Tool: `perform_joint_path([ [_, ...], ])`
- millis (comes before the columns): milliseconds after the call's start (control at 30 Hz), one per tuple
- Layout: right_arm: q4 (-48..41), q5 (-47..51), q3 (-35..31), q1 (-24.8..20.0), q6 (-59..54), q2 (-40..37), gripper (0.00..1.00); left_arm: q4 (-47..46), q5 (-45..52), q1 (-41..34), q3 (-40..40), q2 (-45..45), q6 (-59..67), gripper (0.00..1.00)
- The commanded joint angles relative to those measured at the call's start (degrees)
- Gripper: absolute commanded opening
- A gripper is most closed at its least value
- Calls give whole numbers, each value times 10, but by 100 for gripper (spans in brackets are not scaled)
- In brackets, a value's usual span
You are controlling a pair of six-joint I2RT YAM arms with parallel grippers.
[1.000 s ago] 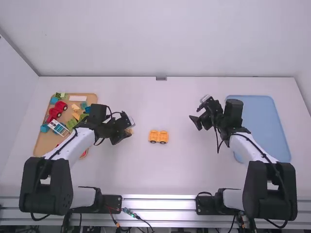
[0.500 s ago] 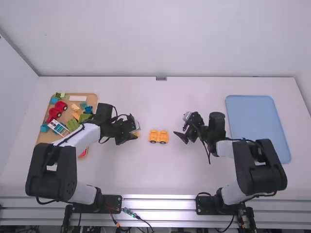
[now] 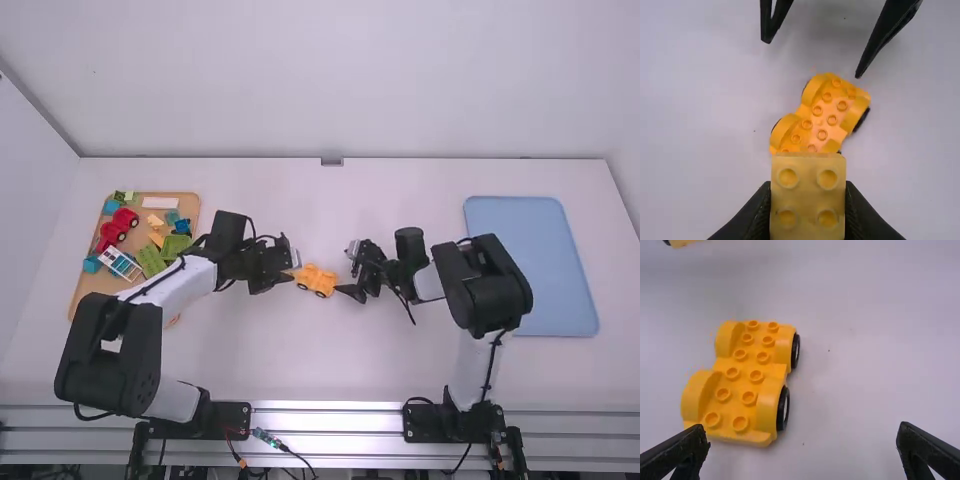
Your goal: Assemble lego blocks to make yellow taxi
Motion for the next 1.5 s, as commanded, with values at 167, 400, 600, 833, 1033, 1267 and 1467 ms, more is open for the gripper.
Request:
perform_joint_path([
  [167,28,-65,12,0,24,29,99,-4,-10,-4,19,8,-17,2],
  [400,251,47,-124,23,122,-41,99,-4,-70,-3,28,8,-49,2],
  [600,325,167,-180,78,176,-59,99,-7,-82,-3,37,8,-62,2],
  [833,308,227,-170,121,198,-53,99,-3,-74,-3,37,8,-62,2],
  [1033,193,224,-84,140,198,-24,99,-5,-72,-3,32,8,-62,2],
  [1267,216,228,-59,146,223,25,99,-9,-82,-3,32,8,-62,2],
  [1467,280,201,-59,147,226,73,99,-2,-82,-3,33,8,-62,2],
])
